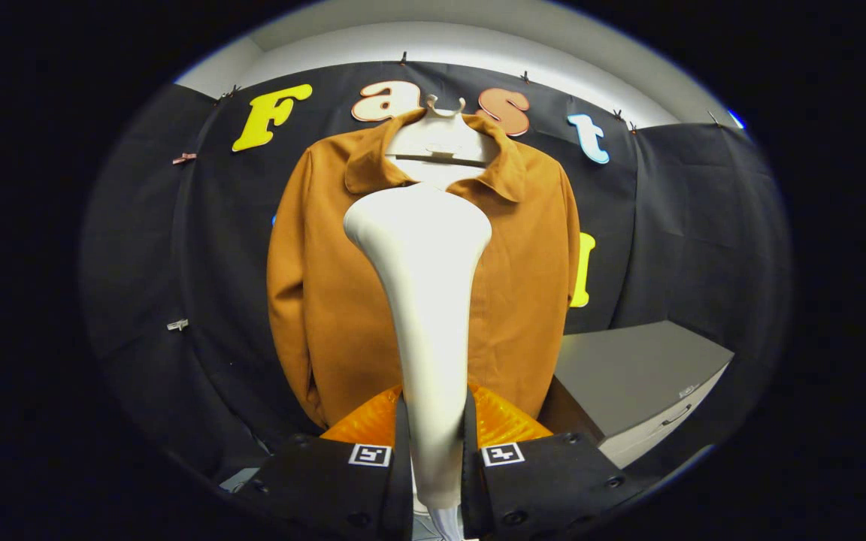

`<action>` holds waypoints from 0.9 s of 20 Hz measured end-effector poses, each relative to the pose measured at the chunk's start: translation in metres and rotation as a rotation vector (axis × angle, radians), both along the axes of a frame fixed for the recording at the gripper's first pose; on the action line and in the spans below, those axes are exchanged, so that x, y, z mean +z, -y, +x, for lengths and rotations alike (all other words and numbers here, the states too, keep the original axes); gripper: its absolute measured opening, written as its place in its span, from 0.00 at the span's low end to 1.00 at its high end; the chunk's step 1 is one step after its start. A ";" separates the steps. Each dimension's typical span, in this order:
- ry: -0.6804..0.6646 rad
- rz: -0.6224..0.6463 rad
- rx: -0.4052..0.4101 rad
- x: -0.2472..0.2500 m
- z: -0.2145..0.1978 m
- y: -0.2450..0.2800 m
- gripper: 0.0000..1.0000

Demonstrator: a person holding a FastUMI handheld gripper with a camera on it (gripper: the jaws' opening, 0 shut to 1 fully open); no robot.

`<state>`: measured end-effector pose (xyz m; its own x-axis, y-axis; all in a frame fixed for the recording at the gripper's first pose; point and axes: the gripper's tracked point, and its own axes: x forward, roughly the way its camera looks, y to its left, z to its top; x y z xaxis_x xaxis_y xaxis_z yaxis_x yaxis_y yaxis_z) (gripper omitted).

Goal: Iron the clothes twice with a garment steamer, once on the left side and once on the right side.

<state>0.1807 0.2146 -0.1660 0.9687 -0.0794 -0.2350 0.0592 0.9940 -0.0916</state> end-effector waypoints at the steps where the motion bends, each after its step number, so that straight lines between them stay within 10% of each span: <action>1: 0.006 -0.003 0.003 0.003 0.007 -0.008 0.29; 18: -0.003 -0.121 -0.068 -0.055 0.072 -0.026 0.29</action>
